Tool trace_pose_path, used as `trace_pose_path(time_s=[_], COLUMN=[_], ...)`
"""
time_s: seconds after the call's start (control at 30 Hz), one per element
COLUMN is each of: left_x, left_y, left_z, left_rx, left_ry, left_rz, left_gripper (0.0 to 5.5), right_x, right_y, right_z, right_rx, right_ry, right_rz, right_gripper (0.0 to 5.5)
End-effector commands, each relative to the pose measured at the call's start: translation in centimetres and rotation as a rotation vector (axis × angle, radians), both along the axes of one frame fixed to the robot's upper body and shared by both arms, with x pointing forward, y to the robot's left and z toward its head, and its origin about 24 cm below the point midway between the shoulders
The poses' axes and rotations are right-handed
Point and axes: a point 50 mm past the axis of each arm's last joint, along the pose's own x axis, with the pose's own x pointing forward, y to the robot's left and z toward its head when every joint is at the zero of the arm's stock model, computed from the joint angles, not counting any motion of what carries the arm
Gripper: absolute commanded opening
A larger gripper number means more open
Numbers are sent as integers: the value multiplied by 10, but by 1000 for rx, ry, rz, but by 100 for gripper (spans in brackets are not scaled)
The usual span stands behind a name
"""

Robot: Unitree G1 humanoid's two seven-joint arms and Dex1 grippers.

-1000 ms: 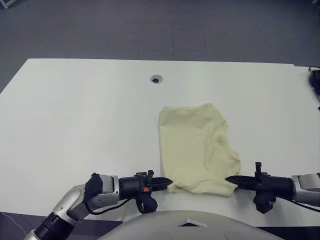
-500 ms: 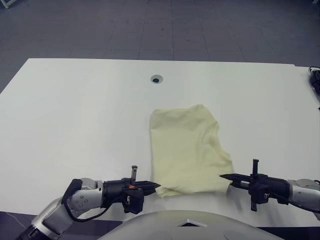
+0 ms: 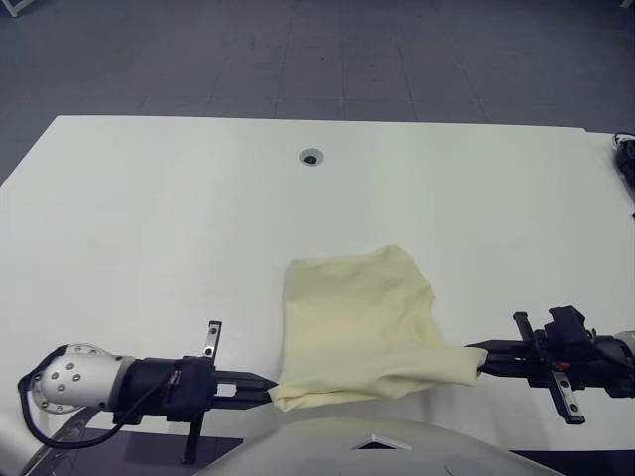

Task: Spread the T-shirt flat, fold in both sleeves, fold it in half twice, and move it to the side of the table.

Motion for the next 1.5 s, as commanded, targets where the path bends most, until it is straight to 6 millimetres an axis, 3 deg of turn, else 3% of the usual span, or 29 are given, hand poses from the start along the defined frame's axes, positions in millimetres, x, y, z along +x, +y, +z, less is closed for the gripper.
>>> trace_pose_path(time_s=[0.03, 0.17, 0.33, 0.63, 0.9, 1.07, 1.17, 1.37, 1.5], left_x=[-2, 23, 60, 113, 132, 136, 140, 148, 164], left_y=[2, 5, 4, 1, 7, 7, 8, 12, 24], left_z=[11, 12, 9, -8, -27, -39, -41, -45, -48], left_rx=[20, 77, 110, 97, 135, 185, 190, 212, 255], left_ry=[7, -84, -162, -169, -146, -138, -137, -152, -200], left_rz=[-40, -1, 22, 138, 207, 238, 291, 417, 631], left_gripper=[0, 0, 0, 0, 0, 0, 0, 95, 163], right_x=[-6, 7, 41, 90, 115, 122, 129, 138, 149], right_y=[-3, -2, 7, 12, 21, 21, 21, 18, 14], right_z=[5, 4, 5, -9, -32, -34, -32, -30, -20], right_rx=[-3, -70, -88, -135, -201, -209, -190, -196, -204], right_ry=[24, -58, -182, -234, -249, -278, -302, -358, -497], right_rz=[1, -28, -50, -94, -121, -140, -190, -289, -405], right_gripper=[3, 3, 3, 3, 3, 3, 59, 146, 212])
